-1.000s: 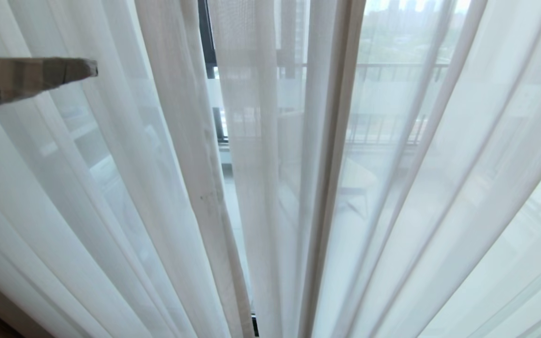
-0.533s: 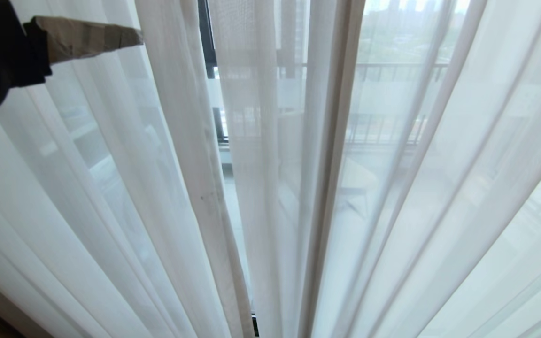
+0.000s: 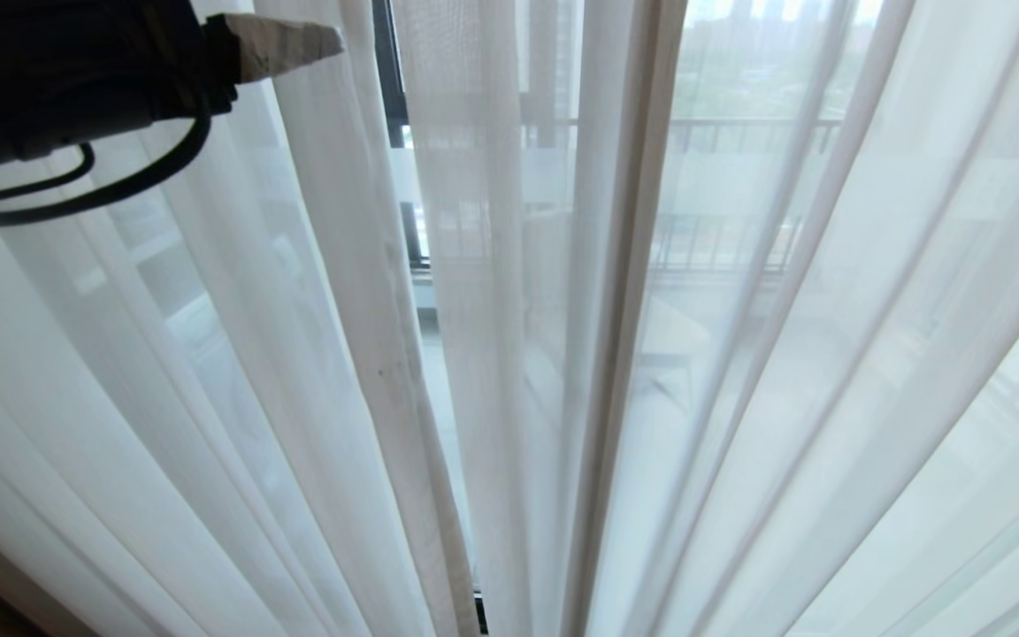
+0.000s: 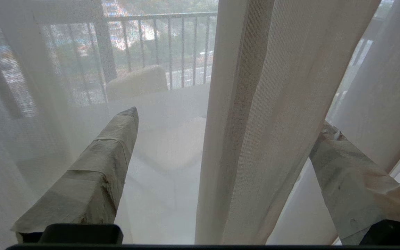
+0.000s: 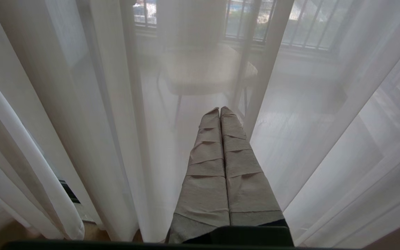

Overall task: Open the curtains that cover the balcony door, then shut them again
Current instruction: Pull the inner curtains open on both sides

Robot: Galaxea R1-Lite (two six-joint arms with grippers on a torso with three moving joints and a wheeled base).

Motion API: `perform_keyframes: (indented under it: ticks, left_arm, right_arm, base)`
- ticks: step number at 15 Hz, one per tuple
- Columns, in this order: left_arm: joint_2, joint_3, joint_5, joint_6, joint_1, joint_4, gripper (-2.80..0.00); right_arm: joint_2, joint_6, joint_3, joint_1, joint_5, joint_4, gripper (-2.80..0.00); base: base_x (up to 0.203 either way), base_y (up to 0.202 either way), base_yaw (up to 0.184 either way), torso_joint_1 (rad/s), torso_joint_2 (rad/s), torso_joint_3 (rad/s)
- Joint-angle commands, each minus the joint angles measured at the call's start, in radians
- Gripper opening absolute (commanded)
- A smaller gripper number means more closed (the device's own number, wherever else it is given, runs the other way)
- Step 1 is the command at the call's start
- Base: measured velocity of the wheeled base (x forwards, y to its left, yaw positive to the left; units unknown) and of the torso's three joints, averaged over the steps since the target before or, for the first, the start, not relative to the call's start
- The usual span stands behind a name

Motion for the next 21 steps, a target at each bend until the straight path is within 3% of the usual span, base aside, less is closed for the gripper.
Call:
perform_keyframes:
  ticks: [1,12,13,21]
  left_arm:
    - [0.052,-0.008,0.021,0.0,-0.013,-0.022,0.0]
    - [0.143,-0.105,0.062,0.052,-0.038,-0.041,0.0]
    - [0.143,-0.105,0.069,0.052,-0.04,-0.041,-2.8]
    - [0.119,-0.115,0.114,0.053,-0.043,-0.041,-2.8]
  right_arm:
    - [0.0,-0.001,0.0,0.0,0.001,0.0,-2.8]
    - [0.0,-0.001,0.0,0.0,0.001,0.0,-2.8]
    - [0.0,-0.001,0.0,0.0,0.0,0.0,-2.8]
    - [0.0,-0.001,0.0,0.0,0.001,0.0,-2.8]
  base:
    - [0.0,0.0,0.0,0.0,0.0,0.0]
    - [0.0,0.0,0.0,0.0,0.0,0.0]
    - [0.0,0.0,0.0,0.0,0.0,0.0]
    - [0.0,0.0,0.0,0.0,0.0,0.0]
